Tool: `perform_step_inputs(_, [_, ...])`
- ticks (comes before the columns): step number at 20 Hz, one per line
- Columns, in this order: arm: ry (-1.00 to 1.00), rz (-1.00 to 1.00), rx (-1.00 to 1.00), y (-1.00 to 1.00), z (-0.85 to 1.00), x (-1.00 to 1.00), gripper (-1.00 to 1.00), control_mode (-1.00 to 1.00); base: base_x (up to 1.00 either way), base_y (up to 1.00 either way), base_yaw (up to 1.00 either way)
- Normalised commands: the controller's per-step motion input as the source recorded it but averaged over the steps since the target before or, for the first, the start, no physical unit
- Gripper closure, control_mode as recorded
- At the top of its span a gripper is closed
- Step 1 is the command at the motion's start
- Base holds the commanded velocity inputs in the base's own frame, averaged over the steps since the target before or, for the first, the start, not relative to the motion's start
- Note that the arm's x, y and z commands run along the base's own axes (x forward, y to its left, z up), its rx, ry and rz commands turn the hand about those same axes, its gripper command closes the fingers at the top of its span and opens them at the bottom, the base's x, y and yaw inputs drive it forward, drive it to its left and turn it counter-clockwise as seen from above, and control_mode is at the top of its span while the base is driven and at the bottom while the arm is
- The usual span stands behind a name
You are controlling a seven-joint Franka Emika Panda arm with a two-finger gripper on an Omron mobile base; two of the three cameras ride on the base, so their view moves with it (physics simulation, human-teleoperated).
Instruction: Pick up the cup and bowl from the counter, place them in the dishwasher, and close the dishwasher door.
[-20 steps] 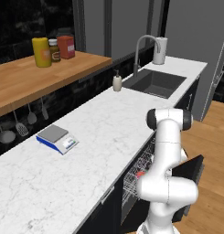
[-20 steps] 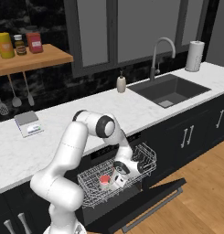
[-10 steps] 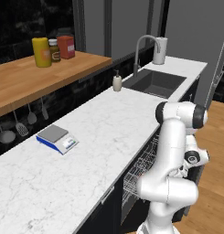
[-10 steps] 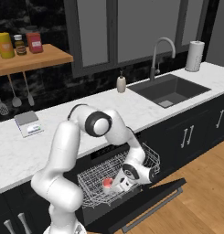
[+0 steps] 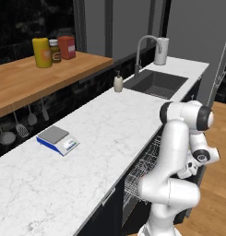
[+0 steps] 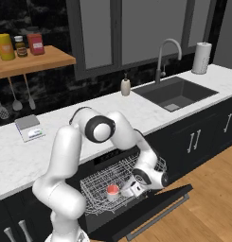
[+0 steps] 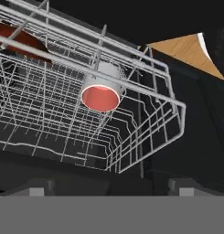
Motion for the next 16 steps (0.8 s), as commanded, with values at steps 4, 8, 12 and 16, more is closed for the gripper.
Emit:
perform_step_inputs(4, [0.04,-0.04,0.0,-0.42,-0.72,-0.11,-1.0,-1.0,0.0,0.0,0.0])
perform_step_inputs(8, [0.0,-0.04,0.0,-0.37,-0.56,-0.27,-1.0,-1.0,0.0,0.0,0.0])
perform_step_inputs(12, [0.0,-0.02,0.0,-0.2,-0.39,-0.09,-1.0,-1.0,0.0,0.0,0.0])
perform_step_inputs(16, [0.0,0.0,0.0,0.0,-0.44,0.08,-1.0,-1.0,0.0,0.0,0.0])
